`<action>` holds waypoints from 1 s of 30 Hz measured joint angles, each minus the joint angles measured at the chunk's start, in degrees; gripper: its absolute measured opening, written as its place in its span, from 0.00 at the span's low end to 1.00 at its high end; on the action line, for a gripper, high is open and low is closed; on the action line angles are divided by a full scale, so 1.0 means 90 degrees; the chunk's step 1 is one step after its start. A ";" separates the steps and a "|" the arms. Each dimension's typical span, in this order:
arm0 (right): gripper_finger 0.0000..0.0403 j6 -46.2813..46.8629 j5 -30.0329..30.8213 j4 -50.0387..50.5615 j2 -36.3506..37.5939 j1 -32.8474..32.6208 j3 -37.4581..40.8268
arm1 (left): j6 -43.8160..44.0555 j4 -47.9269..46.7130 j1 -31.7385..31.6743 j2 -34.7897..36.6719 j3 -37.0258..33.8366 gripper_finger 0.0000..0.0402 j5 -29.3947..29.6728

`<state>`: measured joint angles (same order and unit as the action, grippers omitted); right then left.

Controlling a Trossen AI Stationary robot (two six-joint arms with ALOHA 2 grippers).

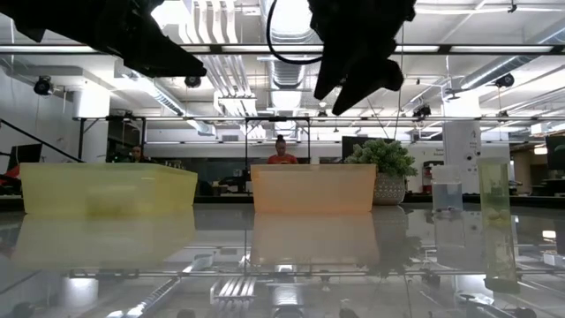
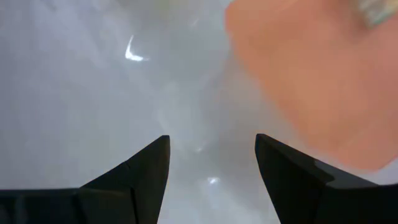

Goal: Pick and place medicine bottles into bin by pill shape (circle, oval)
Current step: Put the transparent capsule bottle into the yellow bin

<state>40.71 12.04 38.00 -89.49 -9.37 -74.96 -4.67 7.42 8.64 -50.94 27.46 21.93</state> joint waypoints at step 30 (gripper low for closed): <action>0.55 0.1707 -0.0715 0.3900 0.0002 -0.0388 -0.0309 | 0.0146 -0.0020 0.0000 -0.0002 0.0000 0.51 -0.0002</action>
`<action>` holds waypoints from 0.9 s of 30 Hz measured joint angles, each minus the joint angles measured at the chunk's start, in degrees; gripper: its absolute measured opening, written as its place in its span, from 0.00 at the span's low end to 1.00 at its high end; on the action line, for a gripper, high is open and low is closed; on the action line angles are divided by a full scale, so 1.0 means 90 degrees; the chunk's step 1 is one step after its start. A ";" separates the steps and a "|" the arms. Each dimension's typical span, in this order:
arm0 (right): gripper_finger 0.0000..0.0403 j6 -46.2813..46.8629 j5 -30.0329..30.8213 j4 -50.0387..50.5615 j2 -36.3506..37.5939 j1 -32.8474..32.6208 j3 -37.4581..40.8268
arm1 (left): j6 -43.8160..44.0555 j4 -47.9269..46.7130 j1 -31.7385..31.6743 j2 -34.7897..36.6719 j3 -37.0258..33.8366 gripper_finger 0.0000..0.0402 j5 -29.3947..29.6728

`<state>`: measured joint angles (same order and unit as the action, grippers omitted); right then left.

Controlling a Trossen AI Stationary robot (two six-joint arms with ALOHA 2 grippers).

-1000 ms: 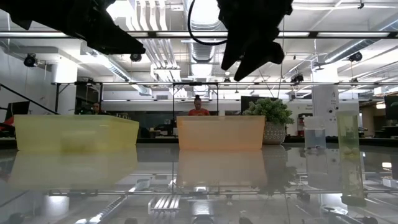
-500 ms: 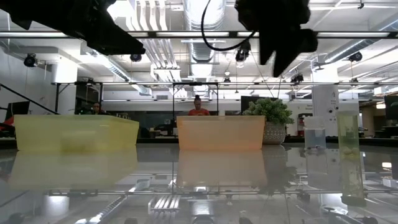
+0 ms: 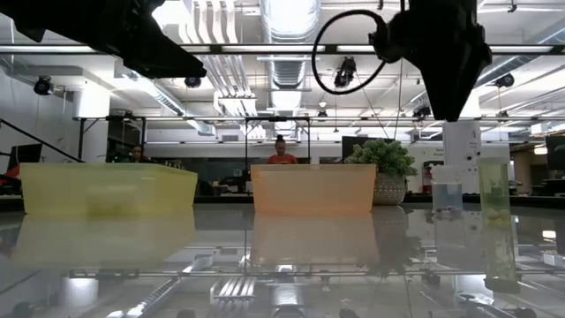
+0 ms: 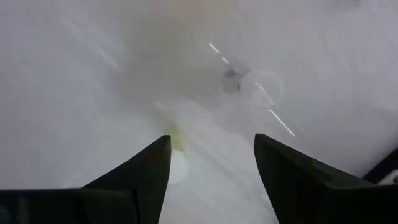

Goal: Pick and place medicine bottles into bin by pill shape (circle, oval)
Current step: Put the transparent capsule bottle into the yellow bin

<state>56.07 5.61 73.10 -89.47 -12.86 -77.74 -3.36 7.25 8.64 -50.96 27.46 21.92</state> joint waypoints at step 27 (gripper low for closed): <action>0.76 -0.0496 0.0568 -0.0853 0.0024 0.0531 0.1405 | 0.0022 0.0000 0.0000 0.0000 0.0000 0.51 0.0001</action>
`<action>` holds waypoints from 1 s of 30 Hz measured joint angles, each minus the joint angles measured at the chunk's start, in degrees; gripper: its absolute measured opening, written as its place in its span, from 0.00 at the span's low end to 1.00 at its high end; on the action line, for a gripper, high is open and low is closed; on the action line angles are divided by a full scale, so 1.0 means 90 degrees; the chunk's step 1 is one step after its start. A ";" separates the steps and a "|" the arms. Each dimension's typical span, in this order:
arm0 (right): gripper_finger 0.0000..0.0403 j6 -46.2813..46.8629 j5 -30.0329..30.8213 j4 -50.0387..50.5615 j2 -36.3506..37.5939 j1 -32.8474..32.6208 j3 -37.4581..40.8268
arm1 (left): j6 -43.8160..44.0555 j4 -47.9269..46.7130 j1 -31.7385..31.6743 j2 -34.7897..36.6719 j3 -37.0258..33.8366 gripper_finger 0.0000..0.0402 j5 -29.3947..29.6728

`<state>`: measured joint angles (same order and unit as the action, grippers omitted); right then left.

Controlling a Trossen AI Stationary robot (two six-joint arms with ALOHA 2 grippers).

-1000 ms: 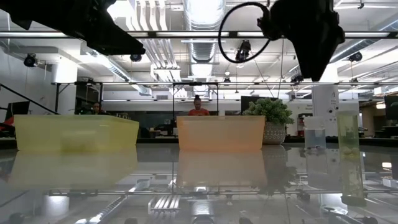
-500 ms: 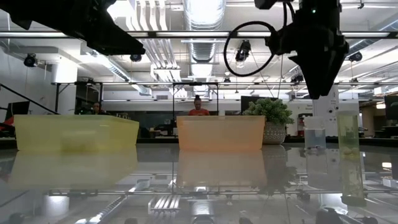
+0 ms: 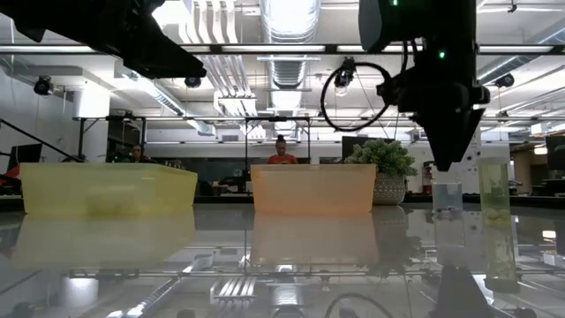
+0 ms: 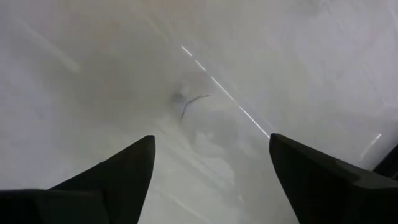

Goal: Pick and place medicine bottles into bin by pill shape (circle, oval)
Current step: Put the transparent capsule bottle into the yellow bin

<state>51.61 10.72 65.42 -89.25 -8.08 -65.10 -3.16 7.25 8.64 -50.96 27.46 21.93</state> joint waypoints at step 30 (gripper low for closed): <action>0.50 -0.0191 -0.0015 -0.1022 0.0005 0.0168 0.0568 | -0.0005 0.0000 0.0000 -0.0002 0.0000 0.51 0.0001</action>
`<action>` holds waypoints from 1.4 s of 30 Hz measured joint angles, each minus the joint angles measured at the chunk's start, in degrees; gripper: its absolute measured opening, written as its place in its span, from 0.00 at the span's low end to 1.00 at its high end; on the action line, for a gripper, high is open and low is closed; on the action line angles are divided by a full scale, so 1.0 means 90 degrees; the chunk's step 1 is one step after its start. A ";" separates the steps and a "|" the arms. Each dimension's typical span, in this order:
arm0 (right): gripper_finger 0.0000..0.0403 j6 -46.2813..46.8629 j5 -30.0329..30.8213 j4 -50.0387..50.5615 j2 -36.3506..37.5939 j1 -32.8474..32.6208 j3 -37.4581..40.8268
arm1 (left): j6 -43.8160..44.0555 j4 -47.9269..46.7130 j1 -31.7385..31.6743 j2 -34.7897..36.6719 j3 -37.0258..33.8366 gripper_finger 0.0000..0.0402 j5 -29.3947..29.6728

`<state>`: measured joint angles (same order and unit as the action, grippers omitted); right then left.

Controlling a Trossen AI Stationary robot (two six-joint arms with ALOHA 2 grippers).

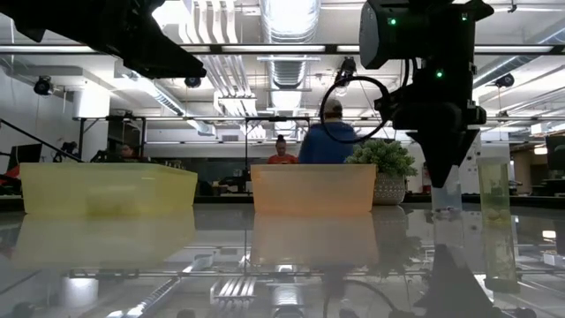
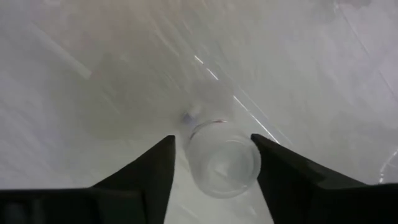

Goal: Pick and place medicine bottles into bin by pill shape (circle, oval)
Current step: Put the transparent capsule bottle into the yellow bin

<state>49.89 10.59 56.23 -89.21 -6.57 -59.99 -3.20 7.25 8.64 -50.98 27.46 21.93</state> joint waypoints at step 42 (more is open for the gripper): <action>0.35 -0.4883 -0.1560 -0.4123 0.0726 -0.0435 -0.0280 | 0.2167 0.1786 0.0863 -0.1263 0.0002 0.51 -0.0274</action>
<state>5.94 -3.45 19.12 -82.68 -10.48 -62.51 16.30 23.32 16.41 -62.35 27.49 19.46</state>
